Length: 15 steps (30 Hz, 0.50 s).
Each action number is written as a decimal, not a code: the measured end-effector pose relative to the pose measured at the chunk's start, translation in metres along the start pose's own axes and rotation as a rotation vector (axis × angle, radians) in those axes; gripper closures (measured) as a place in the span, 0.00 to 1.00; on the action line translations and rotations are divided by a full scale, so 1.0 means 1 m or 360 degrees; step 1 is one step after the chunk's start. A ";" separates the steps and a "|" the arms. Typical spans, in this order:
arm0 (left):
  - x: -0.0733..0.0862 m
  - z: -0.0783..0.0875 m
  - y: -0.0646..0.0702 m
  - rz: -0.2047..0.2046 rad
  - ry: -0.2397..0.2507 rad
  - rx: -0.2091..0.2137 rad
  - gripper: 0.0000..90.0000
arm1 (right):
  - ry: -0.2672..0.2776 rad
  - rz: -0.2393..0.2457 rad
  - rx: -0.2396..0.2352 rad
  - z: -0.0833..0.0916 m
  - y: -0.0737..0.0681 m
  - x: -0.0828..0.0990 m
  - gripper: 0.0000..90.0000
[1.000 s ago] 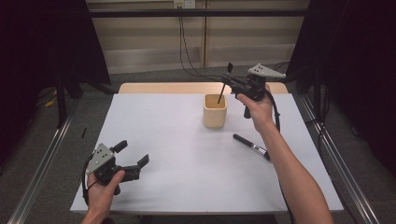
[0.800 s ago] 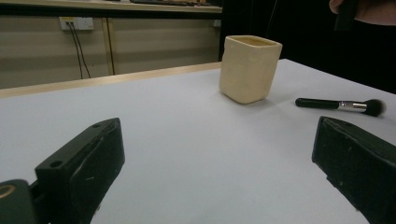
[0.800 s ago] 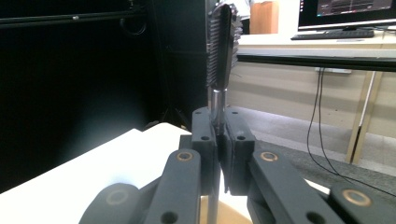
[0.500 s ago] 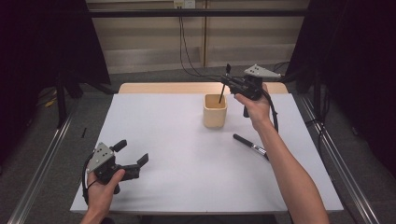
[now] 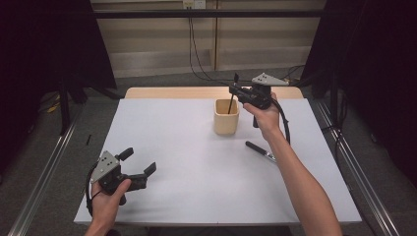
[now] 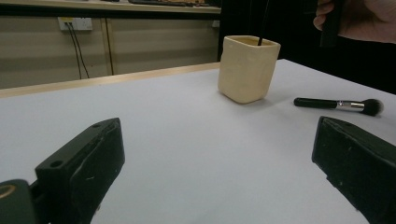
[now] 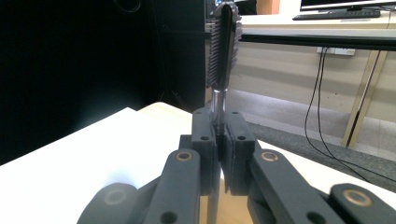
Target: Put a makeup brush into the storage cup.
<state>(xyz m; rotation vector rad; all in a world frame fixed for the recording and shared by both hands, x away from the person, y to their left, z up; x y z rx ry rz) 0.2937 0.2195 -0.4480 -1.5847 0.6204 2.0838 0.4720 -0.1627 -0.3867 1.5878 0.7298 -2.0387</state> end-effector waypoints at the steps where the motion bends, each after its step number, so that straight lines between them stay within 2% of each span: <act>1: 0.000 0.000 0.000 0.0001 -0.0003 -0.0003 0.03 | -0.0007 -0.0003 -0.0001 0.000 0.000 0.002 0.94; 15: 0.000 0.000 0.001 -0.0034 -0.0011 -0.0004 0.03 | -0.0063 -0.0038 -0.0017 -0.004 0.003 0.017 0.95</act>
Point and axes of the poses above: each handheld gripper's, and its own axes: z roughly backward along the jaws, x roughly out of its underside, y roughly to its right, the point moved 4 cm from there along -z, roughly forward along the jaws, and after that the axes turned 3 degrees about -x, right-handed, at the moved point
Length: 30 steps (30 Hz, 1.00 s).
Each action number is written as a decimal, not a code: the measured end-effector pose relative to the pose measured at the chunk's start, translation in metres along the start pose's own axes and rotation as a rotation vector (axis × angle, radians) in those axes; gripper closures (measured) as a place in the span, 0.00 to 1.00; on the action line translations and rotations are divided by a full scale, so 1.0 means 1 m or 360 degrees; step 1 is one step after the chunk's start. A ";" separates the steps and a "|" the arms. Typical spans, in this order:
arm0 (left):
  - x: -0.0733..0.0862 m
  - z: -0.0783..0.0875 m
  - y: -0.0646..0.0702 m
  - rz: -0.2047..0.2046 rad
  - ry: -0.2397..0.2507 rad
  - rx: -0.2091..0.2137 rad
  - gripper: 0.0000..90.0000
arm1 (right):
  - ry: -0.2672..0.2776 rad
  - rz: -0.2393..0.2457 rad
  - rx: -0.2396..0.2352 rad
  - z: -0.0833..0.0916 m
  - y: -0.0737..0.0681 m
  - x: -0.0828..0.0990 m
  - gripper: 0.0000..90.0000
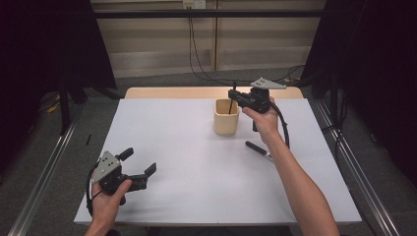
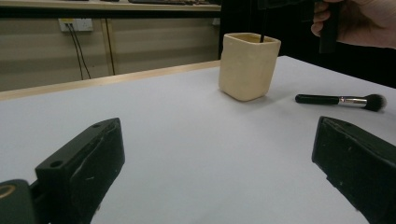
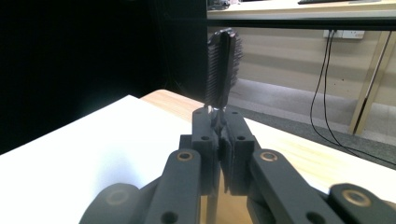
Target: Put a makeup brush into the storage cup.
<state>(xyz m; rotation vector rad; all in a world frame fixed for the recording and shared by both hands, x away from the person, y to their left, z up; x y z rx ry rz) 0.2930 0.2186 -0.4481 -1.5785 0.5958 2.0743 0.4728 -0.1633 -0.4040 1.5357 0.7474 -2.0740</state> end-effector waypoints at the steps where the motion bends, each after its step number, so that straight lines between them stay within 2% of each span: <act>1: 0.000 0.000 0.000 0.0003 0.0001 -0.0001 0.03 | -0.0005 -0.0006 0.0002 0.000 0.001 0.001 0.95; 17: 0.000 0.000 -0.001 0.0010 -0.0002 -0.0002 0.03 | -0.0058 -0.0051 -0.0002 -0.004 0.005 0.014 0.93; 23: 0.000 0.000 -0.001 0.0011 -0.0003 -0.0002 0.03 | -0.0087 -0.0070 0.0014 -0.006 0.006 0.020 0.80; 30: 0.000 0.000 -0.001 0.0003 -0.0007 0.0002 0.03 | -0.0088 -0.0110 0.0048 -0.002 0.009 0.023 0.55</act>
Point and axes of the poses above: each handheld gripper's, and its own axes: z roughly backward along the jaws, x roughly out of its underside, y roughly to its right, the point moved 4 cm from there along -z, roughly forward along the jaws, and after that the axes turned 3 degrees about -x, right-handed, at the moved point
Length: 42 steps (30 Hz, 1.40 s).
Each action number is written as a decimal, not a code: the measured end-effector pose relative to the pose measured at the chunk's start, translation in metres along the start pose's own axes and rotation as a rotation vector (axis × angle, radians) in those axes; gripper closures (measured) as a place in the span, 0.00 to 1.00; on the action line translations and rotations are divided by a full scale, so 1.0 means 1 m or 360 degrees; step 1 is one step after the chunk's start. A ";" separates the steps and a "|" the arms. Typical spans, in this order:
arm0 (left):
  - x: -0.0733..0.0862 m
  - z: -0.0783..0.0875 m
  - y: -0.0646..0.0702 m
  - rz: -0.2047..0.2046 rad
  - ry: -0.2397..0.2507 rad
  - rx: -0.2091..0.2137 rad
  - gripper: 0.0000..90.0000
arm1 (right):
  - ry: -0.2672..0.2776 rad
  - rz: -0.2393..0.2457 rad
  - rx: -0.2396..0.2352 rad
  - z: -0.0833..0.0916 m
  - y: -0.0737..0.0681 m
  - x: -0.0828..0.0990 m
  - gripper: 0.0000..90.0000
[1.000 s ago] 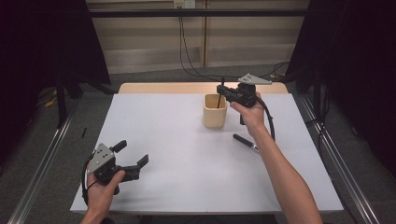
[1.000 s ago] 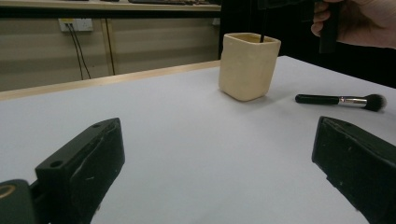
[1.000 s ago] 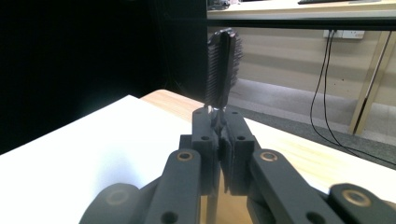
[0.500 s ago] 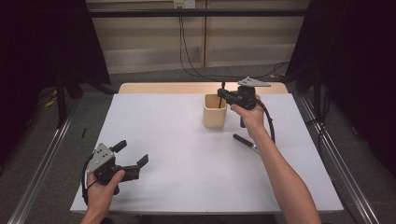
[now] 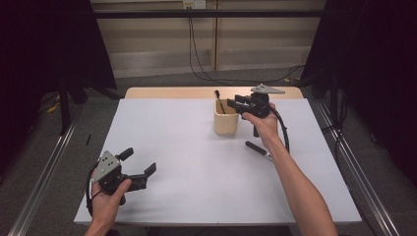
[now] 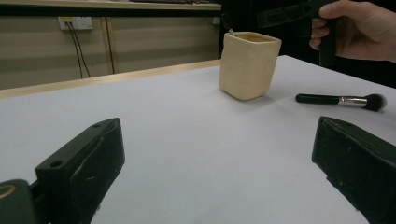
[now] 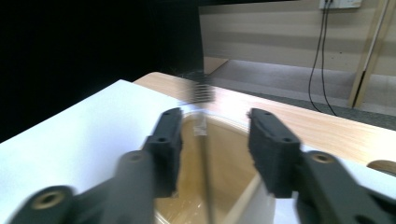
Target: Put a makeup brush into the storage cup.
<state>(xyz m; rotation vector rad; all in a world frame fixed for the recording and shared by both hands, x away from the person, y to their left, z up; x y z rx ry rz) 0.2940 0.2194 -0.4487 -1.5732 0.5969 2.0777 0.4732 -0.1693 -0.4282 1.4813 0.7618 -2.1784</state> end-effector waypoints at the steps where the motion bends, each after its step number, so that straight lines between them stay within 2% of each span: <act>1: 0.000 0.000 0.000 0.0000 -0.0001 0.0000 0.03 | -0.0001 -0.0003 0.0007 0.001 0.000 0.000 0.51; 4: 0.000 0.000 0.000 0.0000 -0.0001 -0.0001 0.03 | 0.0008 0.0001 0.0026 0.003 0.000 0.000 0.37; 6: 0.000 0.000 0.000 0.0000 -0.0001 -0.0002 0.03 | 0.0016 -0.0027 0.0044 0.005 0.000 0.000 0.27; 12: 0.000 0.000 0.000 0.0000 -0.0001 -0.0003 0.03 | 0.0020 -0.0006 0.0019 0.007 -0.004 -0.001 0.14; 15: 0.000 0.000 0.000 0.0010 0.0001 -0.0007 0.03 | 0.0046 -0.0003 0.0024 0.009 -0.007 -0.001 0.01; 18: 0.000 0.001 -0.001 0.0011 0.0000 -0.0009 0.03 | 0.0059 0.0030 0.0004 0.011 -0.010 0.002 0.00; 23: 0.000 0.001 -0.001 0.0009 0.0004 -0.0010 0.03 | 0.0053 0.0015 0.0025 0.016 -0.010 0.004 0.01; 26: 0.000 0.001 -0.001 0.0010 0.0004 -0.0010 0.03 | 0.0082 0.0009 0.0023 0.021 -0.011 0.003 0.01; 32: 0.000 0.001 0.000 0.0010 0.0004 0.0000 0.03 | 0.0090 0.0033 0.0067 0.031 -0.012 0.006 0.00; 35: -0.002 0.001 0.000 0.0013 0.0023 0.0002 0.03 | 0.0092 0.0038 0.0074 0.037 -0.013 0.007 0.00; 42: -0.001 0.001 -0.001 0.0013 0.0013 -0.0006 0.03 | 0.0084 0.0054 0.0091 0.052 -0.012 0.012 0.00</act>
Point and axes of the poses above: each handheld gripper's, and its own axes: z roughly backward along the jaws, x roughly out of its underside, y roughly to its right, the point moved 4 cm from there along -z, roughly forward along the jaws, and after that the axes turned 3 degrees about -x, right-handed, at the moved point
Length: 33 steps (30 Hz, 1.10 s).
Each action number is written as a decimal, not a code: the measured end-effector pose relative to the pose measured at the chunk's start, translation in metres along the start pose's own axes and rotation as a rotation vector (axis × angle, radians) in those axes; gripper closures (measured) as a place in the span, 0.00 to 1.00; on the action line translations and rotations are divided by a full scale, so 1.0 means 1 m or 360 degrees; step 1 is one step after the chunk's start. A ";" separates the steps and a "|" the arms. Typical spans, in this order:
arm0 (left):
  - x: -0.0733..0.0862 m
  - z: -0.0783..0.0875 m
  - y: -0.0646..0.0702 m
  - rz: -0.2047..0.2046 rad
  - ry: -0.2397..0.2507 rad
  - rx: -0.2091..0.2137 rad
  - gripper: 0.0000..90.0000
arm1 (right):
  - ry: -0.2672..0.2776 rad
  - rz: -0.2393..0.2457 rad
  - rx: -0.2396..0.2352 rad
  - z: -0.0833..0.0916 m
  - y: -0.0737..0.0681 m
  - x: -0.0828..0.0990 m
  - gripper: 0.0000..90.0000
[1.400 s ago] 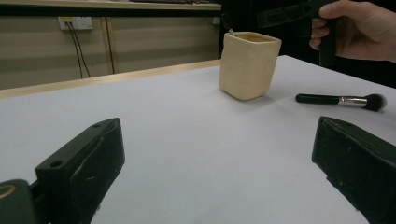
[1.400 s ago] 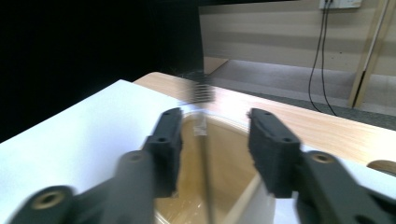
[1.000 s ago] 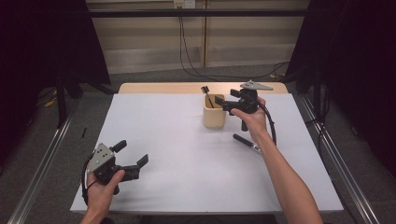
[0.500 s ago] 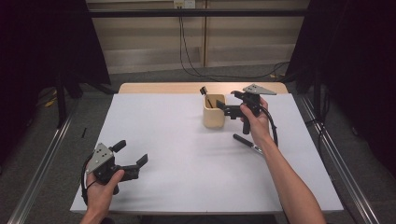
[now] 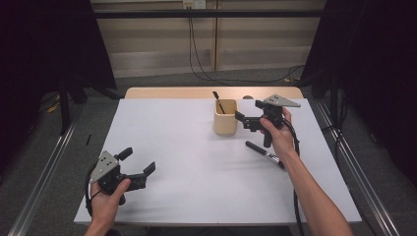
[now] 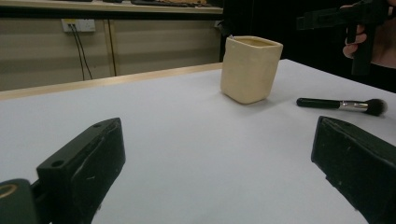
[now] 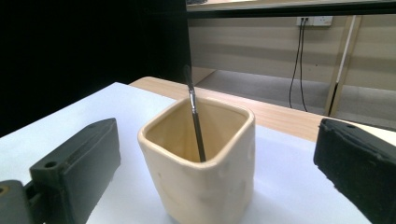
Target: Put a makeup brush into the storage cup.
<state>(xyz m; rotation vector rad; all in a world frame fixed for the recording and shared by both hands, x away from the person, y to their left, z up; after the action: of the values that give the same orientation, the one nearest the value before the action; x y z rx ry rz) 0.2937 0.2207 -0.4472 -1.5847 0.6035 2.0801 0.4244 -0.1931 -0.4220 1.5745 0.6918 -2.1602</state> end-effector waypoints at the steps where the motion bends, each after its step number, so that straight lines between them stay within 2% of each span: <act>1: 0.000 0.000 0.000 0.0001 -0.0002 -0.0002 0.03 | 0.0004 -0.0007 0.0003 0.002 0.000 0.000 0.00; 13: 0.001 0.001 -0.001 0.0020 0.0001 -0.0022 0.03 | 0.0002 0.0012 0.0015 0.033 0.000 0.010 0.01; 19: 0.001 0.001 -0.001 -0.0001 -0.0008 -0.0024 0.03 | -0.0011 0.0023 0.0018 0.049 0.001 0.012 0.01; 25: 0.001 0.003 -0.002 0.0003 -0.0007 -0.0038 0.03 | 0.0007 0.0029 0.0049 0.062 0.001 0.013 0.01; 33: 0.001 0.007 -0.001 -0.0001 -0.0007 -0.0043 0.03 | -0.0010 0.0056 0.0076 0.081 0.000 0.024 0.01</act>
<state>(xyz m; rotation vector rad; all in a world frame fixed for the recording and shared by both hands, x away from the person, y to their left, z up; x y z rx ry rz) 0.2892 0.2259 -0.4469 -1.5948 0.5759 2.0992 0.3552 -0.2409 -0.4248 1.5908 0.6105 -2.1708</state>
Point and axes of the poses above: each handheld gripper's, and its own axes: z roughly backward along the jaws, x roughly out of its underside, y roughly to its right, the point moved 4 cm from there along -z, roughly forward along the jaws, and after that the axes turned 3 degrees about -x, right-handed, at the moved point
